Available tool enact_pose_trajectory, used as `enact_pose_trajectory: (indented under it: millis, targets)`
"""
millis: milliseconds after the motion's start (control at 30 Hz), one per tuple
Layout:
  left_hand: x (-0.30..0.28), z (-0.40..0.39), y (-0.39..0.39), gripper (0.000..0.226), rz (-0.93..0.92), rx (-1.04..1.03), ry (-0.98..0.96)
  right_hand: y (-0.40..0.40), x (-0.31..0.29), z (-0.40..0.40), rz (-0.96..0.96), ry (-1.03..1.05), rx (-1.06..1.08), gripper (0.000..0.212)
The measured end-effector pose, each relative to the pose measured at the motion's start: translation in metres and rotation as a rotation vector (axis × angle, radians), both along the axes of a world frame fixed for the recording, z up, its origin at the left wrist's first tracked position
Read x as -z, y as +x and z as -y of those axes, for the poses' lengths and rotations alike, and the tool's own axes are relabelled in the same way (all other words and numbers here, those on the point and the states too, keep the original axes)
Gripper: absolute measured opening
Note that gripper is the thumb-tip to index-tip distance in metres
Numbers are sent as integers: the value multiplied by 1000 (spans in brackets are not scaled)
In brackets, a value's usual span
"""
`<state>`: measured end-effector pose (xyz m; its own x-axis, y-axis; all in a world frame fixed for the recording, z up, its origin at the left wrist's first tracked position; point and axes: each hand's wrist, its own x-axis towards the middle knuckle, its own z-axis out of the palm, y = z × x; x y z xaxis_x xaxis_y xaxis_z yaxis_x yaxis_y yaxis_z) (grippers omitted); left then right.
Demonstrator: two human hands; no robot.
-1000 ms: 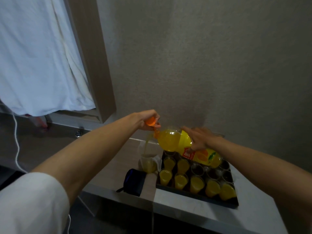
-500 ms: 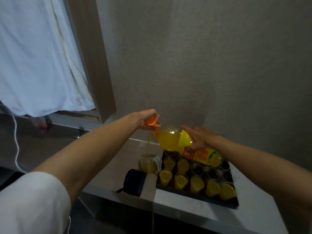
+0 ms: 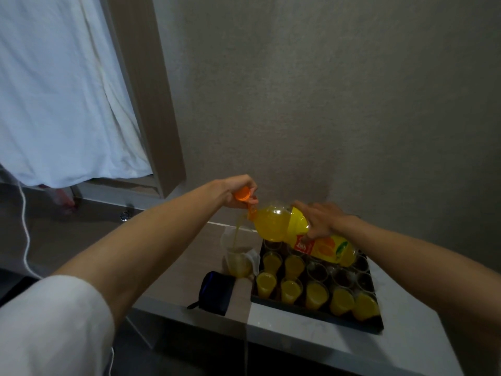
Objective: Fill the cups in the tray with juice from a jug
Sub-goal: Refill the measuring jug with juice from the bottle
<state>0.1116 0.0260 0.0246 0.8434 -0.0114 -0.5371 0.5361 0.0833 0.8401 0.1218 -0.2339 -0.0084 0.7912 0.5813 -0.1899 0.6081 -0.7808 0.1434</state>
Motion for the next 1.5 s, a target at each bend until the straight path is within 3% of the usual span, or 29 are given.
enact_pose_trajectory:
  millis: [100, 233, 1500]
  targets:
    - [0, 0, 1, 14, -4, 14, 20, 1, 0, -1, 9, -6, 6, 111]
    - [-1, 1, 1, 25, 7, 15, 2, 2, 0, -2, 10, -11, 13, 111]
    - [-16, -2, 6, 23, 31, 22, 16, 8, -16, -6, -1, -1, 39, 112]
